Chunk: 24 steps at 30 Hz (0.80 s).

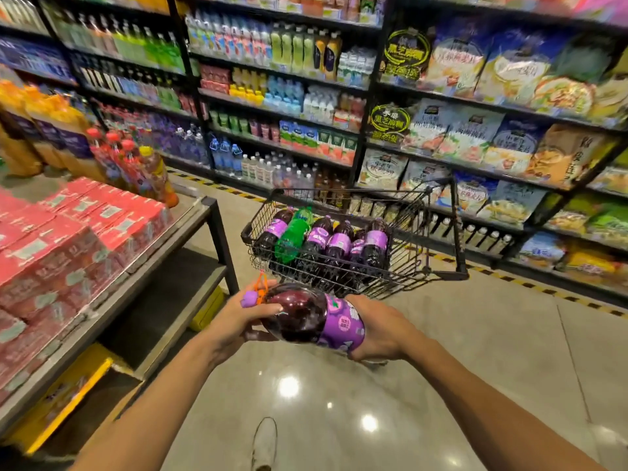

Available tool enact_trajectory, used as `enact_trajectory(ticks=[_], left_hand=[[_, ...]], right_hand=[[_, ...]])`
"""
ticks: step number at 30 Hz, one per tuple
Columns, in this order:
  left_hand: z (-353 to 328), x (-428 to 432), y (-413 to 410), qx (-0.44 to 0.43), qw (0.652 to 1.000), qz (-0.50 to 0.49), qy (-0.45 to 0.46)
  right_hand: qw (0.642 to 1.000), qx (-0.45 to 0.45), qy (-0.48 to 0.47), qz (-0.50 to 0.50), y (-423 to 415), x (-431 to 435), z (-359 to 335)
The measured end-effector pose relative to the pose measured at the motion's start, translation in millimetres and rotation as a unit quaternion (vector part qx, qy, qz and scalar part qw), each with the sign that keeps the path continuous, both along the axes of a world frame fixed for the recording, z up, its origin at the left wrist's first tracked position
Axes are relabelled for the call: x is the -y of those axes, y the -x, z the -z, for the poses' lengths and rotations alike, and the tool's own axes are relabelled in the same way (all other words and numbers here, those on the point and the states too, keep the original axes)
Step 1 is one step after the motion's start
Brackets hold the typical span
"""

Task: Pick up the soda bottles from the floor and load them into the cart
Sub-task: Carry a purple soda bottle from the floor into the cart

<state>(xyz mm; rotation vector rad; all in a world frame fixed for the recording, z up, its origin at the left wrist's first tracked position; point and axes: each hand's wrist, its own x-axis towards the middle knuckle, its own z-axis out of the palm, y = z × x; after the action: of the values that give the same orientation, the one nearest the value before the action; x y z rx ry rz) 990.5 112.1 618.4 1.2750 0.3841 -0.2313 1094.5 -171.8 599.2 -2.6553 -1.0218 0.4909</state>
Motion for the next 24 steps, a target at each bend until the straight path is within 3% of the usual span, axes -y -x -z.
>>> enact_trajectory(ticks=[12, 24], left_hand=[[2, -85, -166, 0.011, 0.996, 0.073, 0.045], [2, -74, -330, 0.016, 0.991, 0.130, 0.022]], right_hand=[[0.996, 0.015, 0.019, 0.090, -115, -66, -5], [0.992, 0.000, 0.023, 0.122, -266, -53, 9]])
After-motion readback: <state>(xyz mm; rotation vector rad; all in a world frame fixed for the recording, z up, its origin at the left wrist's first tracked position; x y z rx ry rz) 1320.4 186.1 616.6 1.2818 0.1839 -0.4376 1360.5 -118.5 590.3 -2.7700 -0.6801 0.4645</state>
